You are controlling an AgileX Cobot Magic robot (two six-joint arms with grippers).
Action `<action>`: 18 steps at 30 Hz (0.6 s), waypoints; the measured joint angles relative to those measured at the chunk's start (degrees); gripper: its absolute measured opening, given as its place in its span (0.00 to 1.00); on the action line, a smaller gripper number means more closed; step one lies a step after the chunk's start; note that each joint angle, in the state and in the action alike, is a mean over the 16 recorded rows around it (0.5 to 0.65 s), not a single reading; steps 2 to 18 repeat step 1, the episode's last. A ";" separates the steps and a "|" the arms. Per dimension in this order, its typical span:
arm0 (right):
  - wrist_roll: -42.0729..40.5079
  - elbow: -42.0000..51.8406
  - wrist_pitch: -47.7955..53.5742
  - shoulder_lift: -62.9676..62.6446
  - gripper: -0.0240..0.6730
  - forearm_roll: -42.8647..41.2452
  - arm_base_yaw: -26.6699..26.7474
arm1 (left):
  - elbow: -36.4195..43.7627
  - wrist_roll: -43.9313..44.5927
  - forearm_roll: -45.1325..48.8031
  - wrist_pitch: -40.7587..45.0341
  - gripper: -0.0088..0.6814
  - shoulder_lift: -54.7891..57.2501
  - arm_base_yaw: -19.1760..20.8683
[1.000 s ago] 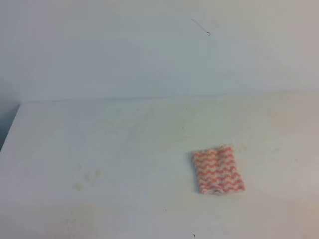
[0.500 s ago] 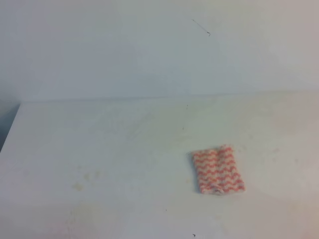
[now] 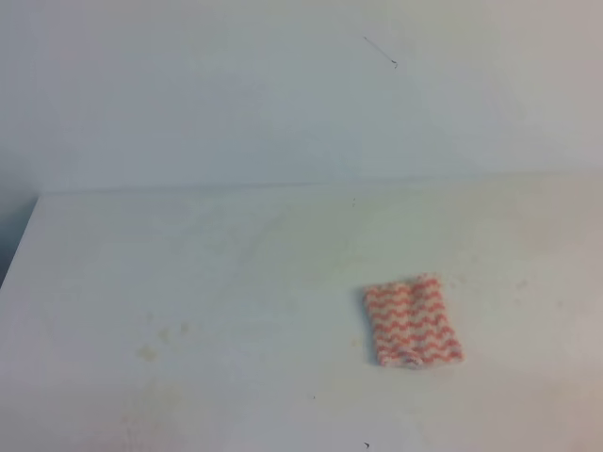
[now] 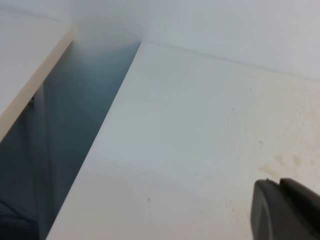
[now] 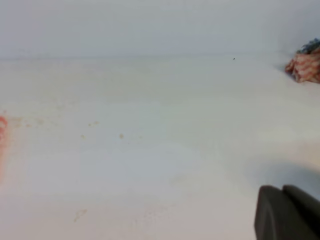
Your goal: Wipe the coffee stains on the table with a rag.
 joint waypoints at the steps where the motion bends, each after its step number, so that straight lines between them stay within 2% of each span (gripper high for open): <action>1: 0.00 0.00 0.00 0.00 0.03 0.00 0.00 | 0.00 0.00 0.00 0.00 0.01 0.00 0.00; 18: 0.00 0.00 0.00 0.00 0.03 0.00 0.00 | 0.00 0.00 0.00 0.00 0.01 0.00 0.00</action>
